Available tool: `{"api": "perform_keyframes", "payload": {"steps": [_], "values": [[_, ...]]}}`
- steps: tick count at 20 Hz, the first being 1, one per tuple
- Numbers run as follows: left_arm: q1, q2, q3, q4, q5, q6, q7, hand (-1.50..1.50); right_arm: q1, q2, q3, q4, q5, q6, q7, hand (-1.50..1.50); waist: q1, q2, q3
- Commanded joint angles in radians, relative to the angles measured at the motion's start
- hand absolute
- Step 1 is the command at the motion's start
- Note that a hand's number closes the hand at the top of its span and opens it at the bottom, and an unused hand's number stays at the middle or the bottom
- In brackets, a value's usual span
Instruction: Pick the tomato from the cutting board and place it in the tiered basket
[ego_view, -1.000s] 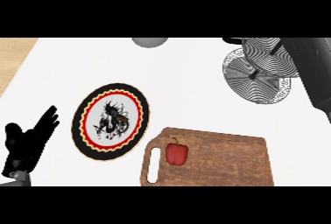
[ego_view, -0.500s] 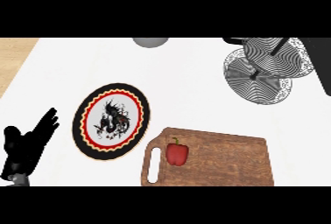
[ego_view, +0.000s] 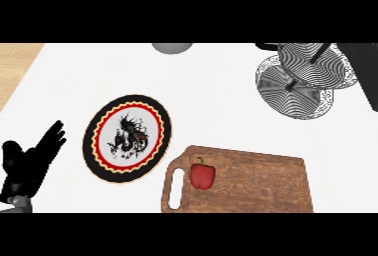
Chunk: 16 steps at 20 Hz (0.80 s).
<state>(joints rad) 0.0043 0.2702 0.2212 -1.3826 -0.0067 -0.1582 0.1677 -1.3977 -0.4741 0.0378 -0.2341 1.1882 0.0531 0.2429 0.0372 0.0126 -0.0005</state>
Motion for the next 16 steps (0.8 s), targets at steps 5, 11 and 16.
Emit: {"api": "perform_keyframes", "payload": {"steps": [5, 11, 16], "values": [[0.016, -0.009, -0.001, 0.044, -0.009, -0.01, -0.066, 0.0, 0.007, -0.052, -0.101, 0.021, -0.077, -0.032, 0.004, -1.5, 0.001, 0.001, 0.001], [-0.015, -0.025, -0.003, 0.047, -0.03, 0.035, -0.025, 0.0, -0.028, -0.076, -0.209, -0.059, -0.171, -0.185, 0.011, -1.5, -0.006, 0.0, 0.001], [0.03, 0.012, 0.034, 0.014, 0.021, -0.019, -0.014, 0.0, -0.052, -0.168, -0.301, -0.098, -0.254, -0.135, 0.107, -1.5, -0.034, -0.017, 0.0]]}}
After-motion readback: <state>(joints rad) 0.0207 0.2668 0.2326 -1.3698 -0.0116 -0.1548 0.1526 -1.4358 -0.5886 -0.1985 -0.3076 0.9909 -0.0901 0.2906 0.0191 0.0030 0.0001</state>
